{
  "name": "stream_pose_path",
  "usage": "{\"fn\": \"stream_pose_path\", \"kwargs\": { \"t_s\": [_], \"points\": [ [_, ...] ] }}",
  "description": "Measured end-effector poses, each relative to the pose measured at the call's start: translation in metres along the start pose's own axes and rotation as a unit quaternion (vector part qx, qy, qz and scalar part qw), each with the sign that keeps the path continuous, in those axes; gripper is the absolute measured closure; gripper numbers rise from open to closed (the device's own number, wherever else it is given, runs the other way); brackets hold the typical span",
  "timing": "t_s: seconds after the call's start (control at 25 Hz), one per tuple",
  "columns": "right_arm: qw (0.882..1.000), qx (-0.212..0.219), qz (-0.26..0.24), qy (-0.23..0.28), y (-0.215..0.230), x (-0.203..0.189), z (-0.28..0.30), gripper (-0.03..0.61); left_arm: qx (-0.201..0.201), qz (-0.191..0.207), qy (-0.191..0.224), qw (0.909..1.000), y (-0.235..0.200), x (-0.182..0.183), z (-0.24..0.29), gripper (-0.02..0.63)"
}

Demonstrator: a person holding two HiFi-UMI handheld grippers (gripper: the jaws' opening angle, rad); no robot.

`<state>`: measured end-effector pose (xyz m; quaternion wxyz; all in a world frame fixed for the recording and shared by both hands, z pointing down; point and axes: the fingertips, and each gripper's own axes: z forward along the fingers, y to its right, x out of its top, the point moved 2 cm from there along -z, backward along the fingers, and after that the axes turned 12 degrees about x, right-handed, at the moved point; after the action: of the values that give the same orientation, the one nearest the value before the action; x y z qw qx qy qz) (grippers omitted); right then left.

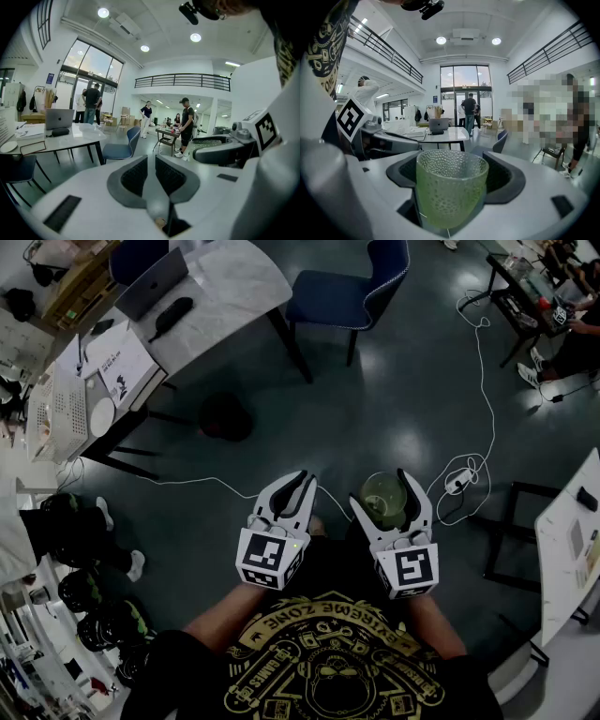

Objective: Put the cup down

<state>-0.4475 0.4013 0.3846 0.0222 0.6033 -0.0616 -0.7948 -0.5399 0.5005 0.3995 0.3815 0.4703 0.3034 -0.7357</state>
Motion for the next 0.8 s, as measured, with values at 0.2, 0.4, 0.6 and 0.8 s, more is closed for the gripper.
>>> {"fn": "stream_pose_path", "kwargs": {
  "t_s": [0.2, 0.4, 0.6, 0.8],
  "points": [
    [1.000, -0.013, -0.007, -0.010, 0.0009, -0.0008, -0.0010, 0.184, -0.005, 0.003, -0.002, 1.0000, -0.0036, 0.0010, -0.0018, 0.552],
    [1.000, -0.021, 0.001, -0.009, 0.0013, -0.0006, -0.0007, 0.184, -0.007, 0.005, -0.007, 0.9999, -0.0056, -0.0013, -0.0018, 0.551],
    [1.000, -0.026, 0.006, -0.013, 0.0006, -0.0021, 0.0001, 0.184, -0.012, 0.006, -0.016, 0.9998, -0.0062, -0.0065, -0.0013, 0.551],
    [0.999, -0.030, 0.011, -0.014, 0.0091, -0.0013, -0.0023, 0.184, -0.016, 0.007, -0.017, 0.9997, 0.0014, -0.0055, 0.0053, 0.552]
  ]
}}
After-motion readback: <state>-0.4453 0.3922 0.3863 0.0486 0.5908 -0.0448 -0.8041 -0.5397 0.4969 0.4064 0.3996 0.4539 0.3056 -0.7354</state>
